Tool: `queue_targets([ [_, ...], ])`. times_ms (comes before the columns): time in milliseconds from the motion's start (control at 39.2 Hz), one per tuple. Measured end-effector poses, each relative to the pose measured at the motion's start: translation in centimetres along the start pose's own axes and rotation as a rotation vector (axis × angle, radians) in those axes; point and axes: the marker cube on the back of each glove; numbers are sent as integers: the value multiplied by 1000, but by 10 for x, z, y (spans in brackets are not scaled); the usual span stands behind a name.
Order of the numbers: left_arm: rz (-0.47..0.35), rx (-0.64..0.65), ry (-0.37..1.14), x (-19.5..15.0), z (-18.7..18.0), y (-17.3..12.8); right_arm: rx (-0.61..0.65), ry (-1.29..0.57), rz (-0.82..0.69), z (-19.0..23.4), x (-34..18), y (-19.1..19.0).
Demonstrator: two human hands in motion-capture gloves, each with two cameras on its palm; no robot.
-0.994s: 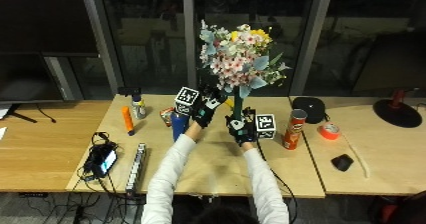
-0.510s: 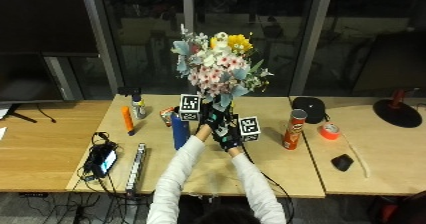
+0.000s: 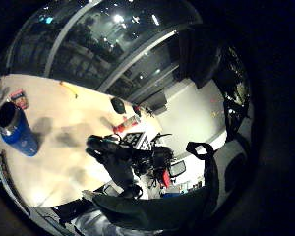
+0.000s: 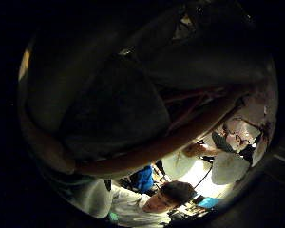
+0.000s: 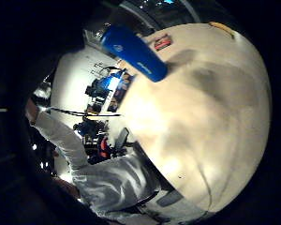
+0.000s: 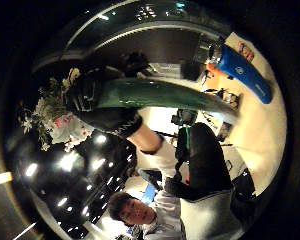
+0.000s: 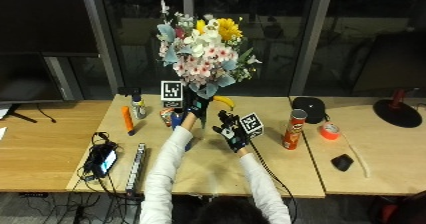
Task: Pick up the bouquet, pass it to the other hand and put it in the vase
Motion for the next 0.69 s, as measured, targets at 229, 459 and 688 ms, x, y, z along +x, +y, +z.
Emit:
queue_targets([
  [229,34,115,-73,-4,-37,-30,101,-45,54,-24,-2,-4],
  [459,42,175,-105,7,-63,-68,260,156,157,-52,14,-13],
  [688,75,212,-114,1,-88,-103,245,128,134,-47,19,-16],
])
